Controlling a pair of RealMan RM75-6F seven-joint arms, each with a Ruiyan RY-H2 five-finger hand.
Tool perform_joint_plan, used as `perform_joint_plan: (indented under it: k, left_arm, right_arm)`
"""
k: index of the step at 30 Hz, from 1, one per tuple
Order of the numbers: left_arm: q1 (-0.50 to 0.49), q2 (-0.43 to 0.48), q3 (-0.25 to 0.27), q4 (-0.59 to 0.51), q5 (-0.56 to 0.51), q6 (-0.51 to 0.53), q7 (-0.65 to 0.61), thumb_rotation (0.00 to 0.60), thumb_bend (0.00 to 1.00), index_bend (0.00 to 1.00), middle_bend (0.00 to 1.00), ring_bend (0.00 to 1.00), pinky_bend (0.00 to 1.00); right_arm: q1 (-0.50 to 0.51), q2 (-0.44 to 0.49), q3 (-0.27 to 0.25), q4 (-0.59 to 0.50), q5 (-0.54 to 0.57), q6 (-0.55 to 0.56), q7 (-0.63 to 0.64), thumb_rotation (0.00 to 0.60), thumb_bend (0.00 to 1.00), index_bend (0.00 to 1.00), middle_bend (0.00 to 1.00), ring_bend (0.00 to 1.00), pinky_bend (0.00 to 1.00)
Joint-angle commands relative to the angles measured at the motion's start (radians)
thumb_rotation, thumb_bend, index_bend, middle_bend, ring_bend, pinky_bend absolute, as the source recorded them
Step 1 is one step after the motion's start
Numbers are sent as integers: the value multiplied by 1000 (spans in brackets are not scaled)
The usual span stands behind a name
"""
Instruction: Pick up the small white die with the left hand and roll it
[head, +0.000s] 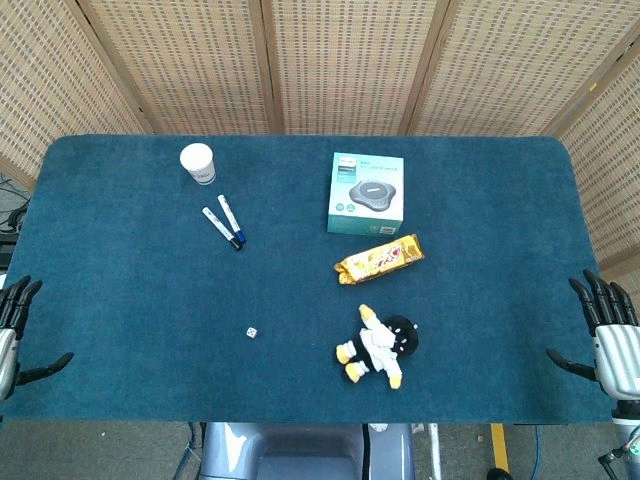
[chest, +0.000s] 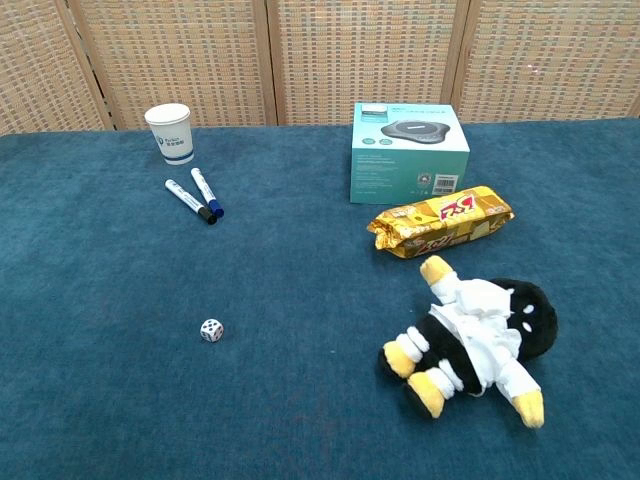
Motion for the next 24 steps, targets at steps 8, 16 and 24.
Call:
perform_joint_plan:
  k: [8, 16, 24]
  left_arm:
    - [-18, -2, -2, 1, 46, -60, 23, 600, 0, 0, 0, 0, 0]
    - [-148, -55, -6, -50, 139, -245, 83, 600, 0, 38, 0, 0, 0]
    - [-292, -218, -89, -147, -13, -482, 408, 600, 143, 286, 0, 0, 0]
  right_arm:
    - [1, 1, 3, -2, 10, -10, -2, 600, 0, 65, 0, 0, 0]
    - [4, 1, 0, -5, 6, -16, -2, 600, 0, 65, 0, 0, 0]
    - [10, -1, 7, 5, 27, -36, 5, 600, 0, 65, 0, 0, 0]
